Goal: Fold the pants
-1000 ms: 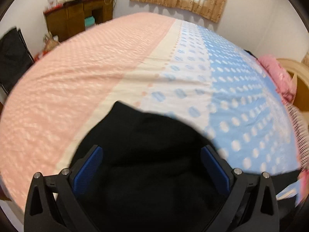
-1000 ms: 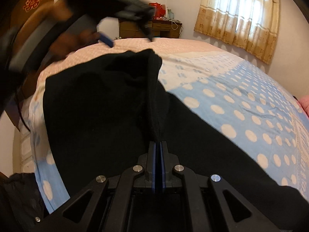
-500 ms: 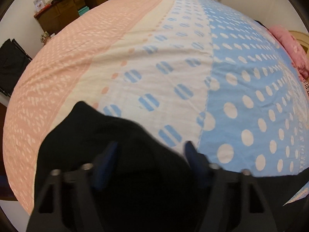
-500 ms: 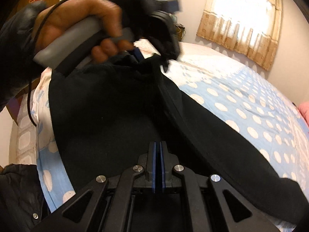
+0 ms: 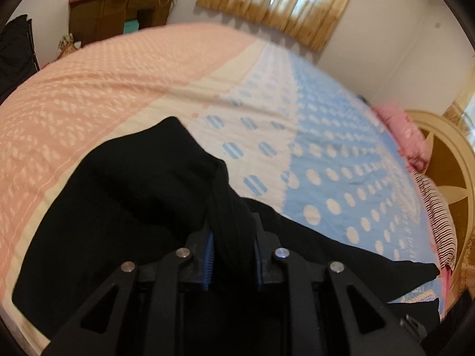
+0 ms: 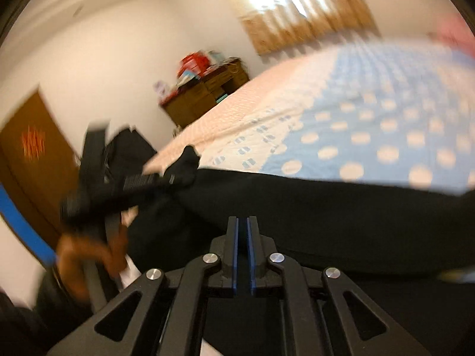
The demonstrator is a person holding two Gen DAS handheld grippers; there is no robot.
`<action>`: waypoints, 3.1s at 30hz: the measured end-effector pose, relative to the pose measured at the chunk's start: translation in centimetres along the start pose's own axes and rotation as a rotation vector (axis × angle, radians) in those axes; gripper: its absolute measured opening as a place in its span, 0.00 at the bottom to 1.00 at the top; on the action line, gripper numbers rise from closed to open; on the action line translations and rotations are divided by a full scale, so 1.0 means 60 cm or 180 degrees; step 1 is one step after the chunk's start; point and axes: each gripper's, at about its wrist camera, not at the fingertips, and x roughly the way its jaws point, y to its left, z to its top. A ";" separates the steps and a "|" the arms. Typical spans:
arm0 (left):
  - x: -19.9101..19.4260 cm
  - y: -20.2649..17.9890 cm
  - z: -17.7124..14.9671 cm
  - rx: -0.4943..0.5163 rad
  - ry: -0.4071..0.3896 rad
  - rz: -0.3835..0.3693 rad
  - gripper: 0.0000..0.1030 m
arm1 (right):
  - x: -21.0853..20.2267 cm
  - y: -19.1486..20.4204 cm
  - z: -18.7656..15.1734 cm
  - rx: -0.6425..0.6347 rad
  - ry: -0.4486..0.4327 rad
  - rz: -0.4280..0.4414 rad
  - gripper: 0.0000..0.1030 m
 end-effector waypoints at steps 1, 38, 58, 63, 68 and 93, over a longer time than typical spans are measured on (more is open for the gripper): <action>-0.008 0.001 -0.010 -0.0012 -0.0086 -0.0005 0.22 | 0.007 -0.006 0.002 0.0055 0.0025 -0.0022 0.12; -0.046 0.099 -0.020 -0.0976 -0.0370 -0.0082 0.09 | -0.094 -0.091 -0.101 0.1160 -0.0211 -0.0044 0.44; -0.140 0.101 0.022 -0.1124 -0.0651 -0.0621 0.09 | -0.066 -0.167 -0.048 0.1654 -0.0574 -0.0026 0.21; -0.120 0.108 0.020 -0.1102 -0.0520 -0.0581 0.09 | -0.131 -0.131 -0.020 0.1272 -0.0747 -0.0116 0.05; -0.137 0.115 0.011 -0.0941 -0.0505 -0.0553 0.09 | -0.193 -0.057 -0.036 0.0699 -0.0679 -0.0211 0.05; -0.099 0.172 -0.112 -0.0106 -0.0203 0.0316 0.16 | -0.159 -0.060 -0.200 0.0511 0.0344 -0.0693 0.12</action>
